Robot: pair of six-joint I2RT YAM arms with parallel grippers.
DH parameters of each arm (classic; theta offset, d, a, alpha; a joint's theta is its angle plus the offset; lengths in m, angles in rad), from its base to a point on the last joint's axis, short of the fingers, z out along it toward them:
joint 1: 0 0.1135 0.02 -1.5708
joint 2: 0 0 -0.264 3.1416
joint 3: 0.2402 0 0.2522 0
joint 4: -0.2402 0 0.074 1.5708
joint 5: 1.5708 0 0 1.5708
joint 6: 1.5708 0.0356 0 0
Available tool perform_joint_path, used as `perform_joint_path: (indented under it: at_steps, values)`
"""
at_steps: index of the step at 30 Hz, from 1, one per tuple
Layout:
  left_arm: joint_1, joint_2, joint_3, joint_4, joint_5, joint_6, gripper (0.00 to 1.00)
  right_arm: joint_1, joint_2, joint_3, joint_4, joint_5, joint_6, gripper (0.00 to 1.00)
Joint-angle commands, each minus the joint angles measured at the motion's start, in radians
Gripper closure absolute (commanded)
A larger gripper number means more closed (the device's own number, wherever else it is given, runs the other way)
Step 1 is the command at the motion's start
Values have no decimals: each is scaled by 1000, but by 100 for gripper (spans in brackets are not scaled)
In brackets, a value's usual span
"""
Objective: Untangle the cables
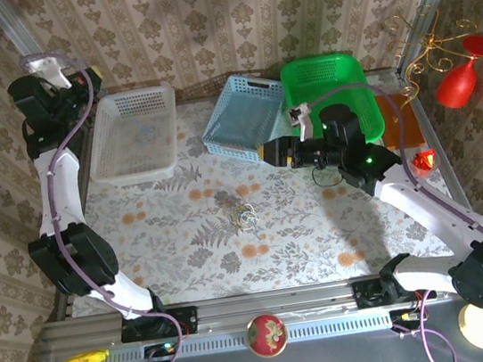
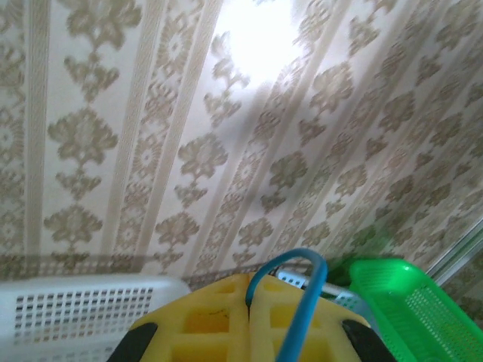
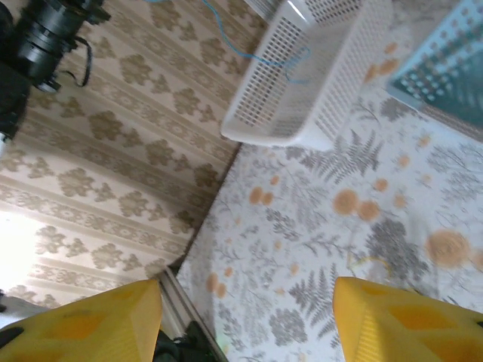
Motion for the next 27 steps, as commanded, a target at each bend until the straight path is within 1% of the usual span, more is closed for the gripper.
perform_joint_path:
  at_steps: [1, 4, 6, 7, 11, 13, 14, 18, 22, 27]
  values:
    - [-4, 29, -48, -12, -13, 56, 98, 3, -12, -41, -13, 47, -38, 37]
    - [-12, 57, -111, -14, -19, 77, 92, 3, 2, -67, -5, 59, -44, 37]
    - [-23, 75, -142, -35, -19, 104, 82, 3, 11, -71, -4, 63, -50, 37]
    - [-32, 82, -152, -54, -55, 125, 74, 3, 15, -73, -5, 67, -52, 37]
    - [-56, 76, -169, -122, -88, 179, 28, 3, 26, -72, -8, 72, -57, 37]
    - [-60, 56, -168, -138, -99, 188, 13, 5, 29, -72, -5, 71, -57, 37]
    - [-61, 45, -165, -147, -103, 191, 1, 5, 31, -74, -5, 71, -57, 37]
    - [-68, 10, -144, -192, -104, 198, 0, 10, 36, -81, 4, 72, -55, 37]
    - [-97, -34, -136, -259, -111, 201, 0, 27, 54, -84, -1, 83, -67, 37]
    - [-190, -122, -201, -319, -152, 183, 0, 66, 101, -74, -41, 110, -114, 37]
